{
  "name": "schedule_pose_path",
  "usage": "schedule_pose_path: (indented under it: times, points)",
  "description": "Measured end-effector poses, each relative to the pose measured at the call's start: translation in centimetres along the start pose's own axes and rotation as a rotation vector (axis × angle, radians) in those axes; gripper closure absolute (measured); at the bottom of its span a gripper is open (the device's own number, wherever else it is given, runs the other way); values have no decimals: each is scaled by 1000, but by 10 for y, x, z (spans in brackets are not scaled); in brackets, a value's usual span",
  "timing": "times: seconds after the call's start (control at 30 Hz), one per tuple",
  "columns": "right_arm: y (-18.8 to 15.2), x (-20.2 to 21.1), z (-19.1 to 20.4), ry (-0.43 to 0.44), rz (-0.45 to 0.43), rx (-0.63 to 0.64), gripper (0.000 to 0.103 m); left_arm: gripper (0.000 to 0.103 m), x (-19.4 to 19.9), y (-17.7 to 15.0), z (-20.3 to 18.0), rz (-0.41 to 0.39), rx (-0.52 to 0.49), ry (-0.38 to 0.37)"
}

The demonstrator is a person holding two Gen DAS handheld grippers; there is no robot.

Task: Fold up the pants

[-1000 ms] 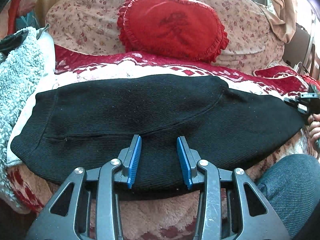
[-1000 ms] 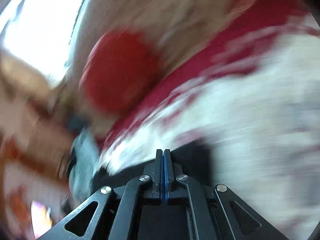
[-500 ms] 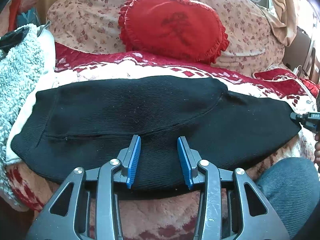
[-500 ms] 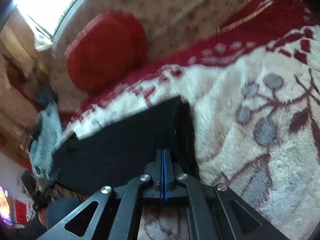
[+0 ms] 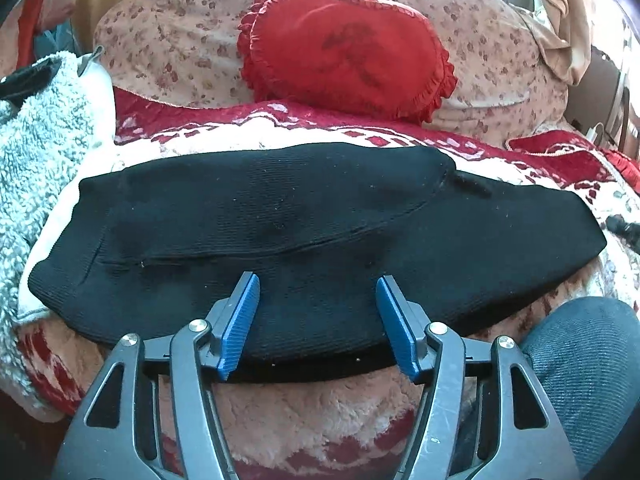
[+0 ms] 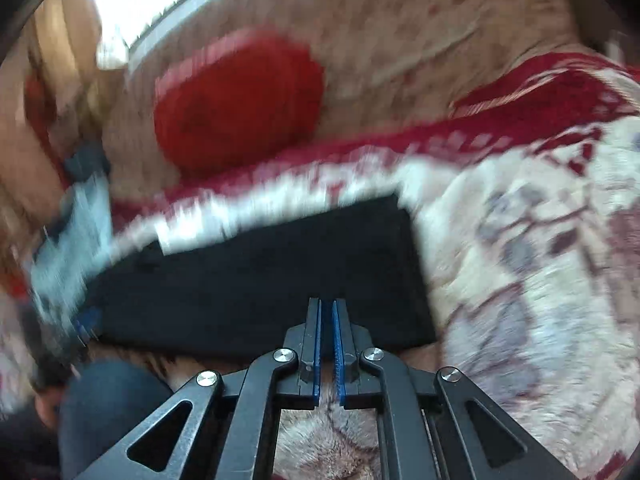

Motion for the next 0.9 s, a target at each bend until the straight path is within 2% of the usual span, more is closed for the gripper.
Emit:
schedule_pose_path:
  times: [0.03,0.1,0.2,0.27,0.43,0.53,0.7,0.9]
  points:
    - [5,12,-13,19,-47,-92,94,42,0,0,0,-7,-1,2]
    - [5,21,-40,-5,-94,-247,76,40,0,-1,-2,-12,1,6]
    - [-1,26,-72,-29,-102,-419,76,37,0,-2,-4,-15,0,5]
    - [-4,22,-77,-10,-89,-472,76,36,-1,-1,-4,-16,1,6]
    - [-2,22,-61,16,-79,-410,76,35,-2,-2,-5,-3,-5,7]
    - [-16,12,-48,18,-46,-402,76,32,-3,-1,-6,6,0,4]
    - [-39,-16,-40,-5,24,-408,75,31,-3,-1,-7,5,2,0]
    - [-24,-27,-46,7,-75,-397,75,31,-3,0,-6,5,5,-2]
Point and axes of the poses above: each gripper's, at about its wrist camera, not at the fingertips, and x roughly against the way its jaws point, z to its left, y to its top, the point moved 6 cm from there along -x, roughly the way its jaws point, and after that the axes turned 5 degrees about -x, right-handed, at the moved point
